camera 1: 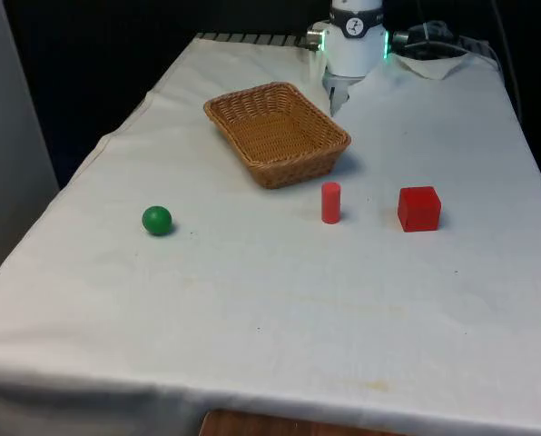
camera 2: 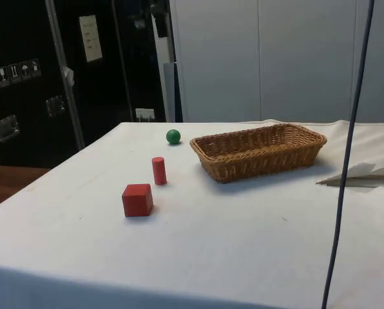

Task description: Pick up the object to the left of the cylinder and place it into the basket.

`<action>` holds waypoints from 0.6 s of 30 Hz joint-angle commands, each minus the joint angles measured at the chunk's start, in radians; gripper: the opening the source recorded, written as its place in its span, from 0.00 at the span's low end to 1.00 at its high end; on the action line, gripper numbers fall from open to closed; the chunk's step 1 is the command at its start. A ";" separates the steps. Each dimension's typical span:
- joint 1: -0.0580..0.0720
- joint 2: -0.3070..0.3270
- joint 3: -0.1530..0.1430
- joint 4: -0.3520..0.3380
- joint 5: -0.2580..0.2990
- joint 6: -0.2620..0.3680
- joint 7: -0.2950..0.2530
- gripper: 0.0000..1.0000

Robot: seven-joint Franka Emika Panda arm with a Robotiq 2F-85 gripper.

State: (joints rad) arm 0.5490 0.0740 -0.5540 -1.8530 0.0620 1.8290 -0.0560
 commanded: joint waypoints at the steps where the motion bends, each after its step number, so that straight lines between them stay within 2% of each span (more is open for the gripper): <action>1: 0.004 0.010 0.005 0.009 -0.008 0.002 0.015 1.00; 3: 0.000 0.006 0.009 0.006 -0.003 0.001 0.010 1.00; 4: 0.004 0.015 0.013 0.014 -0.013 0.002 0.024 1.00; 12: 0.007 0.049 0.050 0.039 -0.023 0.006 0.065 1.00; 13: 0.003 0.043 0.052 0.035 -0.016 0.003 0.056 1.00; 14: 0.007 0.054 0.055 0.042 -0.025 0.007 0.069 1.00; 18: 0.007 0.091 0.077 0.068 -0.024 0.012 0.090 1.00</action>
State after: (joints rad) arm 0.5520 0.1540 -0.4790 -1.7940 0.0430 1.8400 0.0230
